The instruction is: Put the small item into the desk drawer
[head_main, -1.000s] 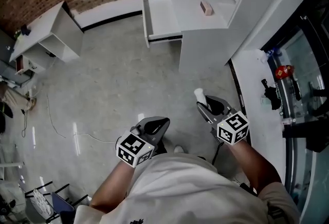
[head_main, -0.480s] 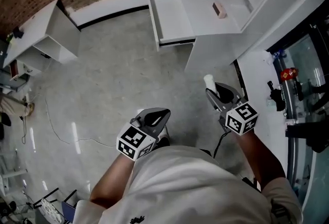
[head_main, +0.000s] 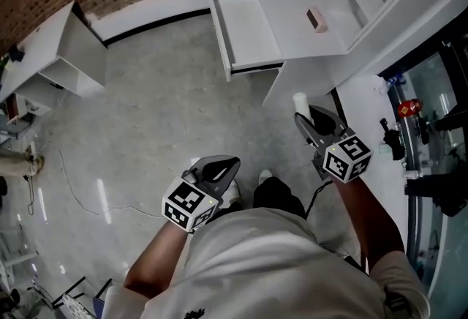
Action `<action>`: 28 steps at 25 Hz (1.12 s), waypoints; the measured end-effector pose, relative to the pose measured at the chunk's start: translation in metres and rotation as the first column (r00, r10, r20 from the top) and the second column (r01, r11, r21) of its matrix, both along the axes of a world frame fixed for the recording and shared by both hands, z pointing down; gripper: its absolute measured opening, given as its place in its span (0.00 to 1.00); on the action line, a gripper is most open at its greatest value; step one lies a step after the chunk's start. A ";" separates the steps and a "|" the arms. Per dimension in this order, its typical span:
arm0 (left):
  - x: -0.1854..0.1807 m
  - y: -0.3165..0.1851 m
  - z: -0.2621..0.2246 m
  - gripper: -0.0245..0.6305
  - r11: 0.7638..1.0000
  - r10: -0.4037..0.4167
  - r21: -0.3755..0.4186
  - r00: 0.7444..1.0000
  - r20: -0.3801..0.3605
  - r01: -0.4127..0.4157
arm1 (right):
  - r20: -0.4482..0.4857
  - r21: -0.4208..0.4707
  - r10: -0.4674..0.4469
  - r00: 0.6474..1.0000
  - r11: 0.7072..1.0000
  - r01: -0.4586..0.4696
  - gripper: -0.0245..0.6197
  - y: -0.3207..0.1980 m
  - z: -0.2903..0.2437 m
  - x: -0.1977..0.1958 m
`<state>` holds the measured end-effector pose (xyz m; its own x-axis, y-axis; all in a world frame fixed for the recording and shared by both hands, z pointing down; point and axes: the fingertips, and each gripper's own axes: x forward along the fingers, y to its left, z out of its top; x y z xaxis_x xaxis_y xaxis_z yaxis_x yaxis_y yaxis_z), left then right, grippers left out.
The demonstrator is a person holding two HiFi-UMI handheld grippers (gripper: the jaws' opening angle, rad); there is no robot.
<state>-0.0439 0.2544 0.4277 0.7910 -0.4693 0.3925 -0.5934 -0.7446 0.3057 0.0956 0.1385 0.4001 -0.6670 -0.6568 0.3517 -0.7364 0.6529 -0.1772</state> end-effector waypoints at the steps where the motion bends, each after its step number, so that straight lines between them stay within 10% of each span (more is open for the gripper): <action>1: 0.000 -0.006 0.002 0.05 1.000 0.000 -0.002 1.000 -0.002 0.000 | 0.002 0.001 0.004 1.000 1.000 -0.004 0.25 -0.008 0.000 0.000; 28: 0.067 -0.275 0.000 0.05 0.985 -0.172 0.016 0.984 0.044 0.171 | 0.019 -0.018 -0.185 0.983 0.982 0.186 0.25 -0.290 0.035 0.022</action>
